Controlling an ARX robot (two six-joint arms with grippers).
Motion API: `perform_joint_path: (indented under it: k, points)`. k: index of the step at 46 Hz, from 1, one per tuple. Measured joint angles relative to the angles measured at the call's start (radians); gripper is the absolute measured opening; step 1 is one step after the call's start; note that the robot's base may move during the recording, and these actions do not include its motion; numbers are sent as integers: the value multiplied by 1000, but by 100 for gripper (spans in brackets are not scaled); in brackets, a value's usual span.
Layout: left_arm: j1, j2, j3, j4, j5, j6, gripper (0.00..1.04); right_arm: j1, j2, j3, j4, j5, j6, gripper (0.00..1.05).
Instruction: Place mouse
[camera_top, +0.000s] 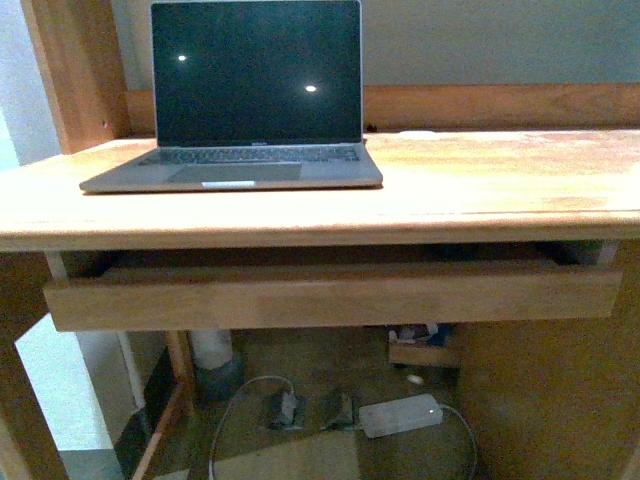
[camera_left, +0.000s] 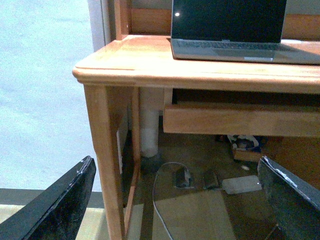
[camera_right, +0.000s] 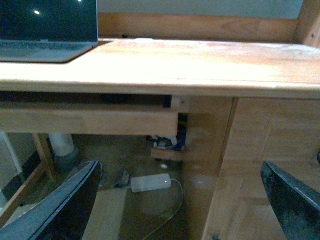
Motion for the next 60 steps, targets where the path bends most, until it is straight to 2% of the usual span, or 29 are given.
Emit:
perform_joint_path:
  k: [22, 26, 30, 34, 40, 42, 46, 60]
  points:
    - [0, 6, 0, 12, 4, -8, 98, 0, 0, 0, 0, 1, 0, 98]
    - [-10, 273, 15, 305, 90, -145, 98, 0, 0, 0, 1, 1, 0, 98]
    - [-6, 661, 39, 657, 180, -409, 98, 0, 0, 0, 1, 1, 0, 98]
    - [-16, 1030, 126, 943, 176, -687, 98, 0, 0, 0, 0, 1, 0, 98]
    - [-34, 1464, 190, 1176, 163, -1029, 98, 0, 0, 0, 1, 1, 0, 98]
    - [-40, 1585, 199, 1256, 170, -1075, 98, 0, 0, 0, 1, 1, 0, 98]
    - [-48, 1752, 217, 1281, 168, -1109, 98, 0, 0, 0, 1, 1, 0, 98]
    - [-56, 1811, 275, 1294, 179, -1134, 98, 0, 0, 0, 0, 1, 0, 98]
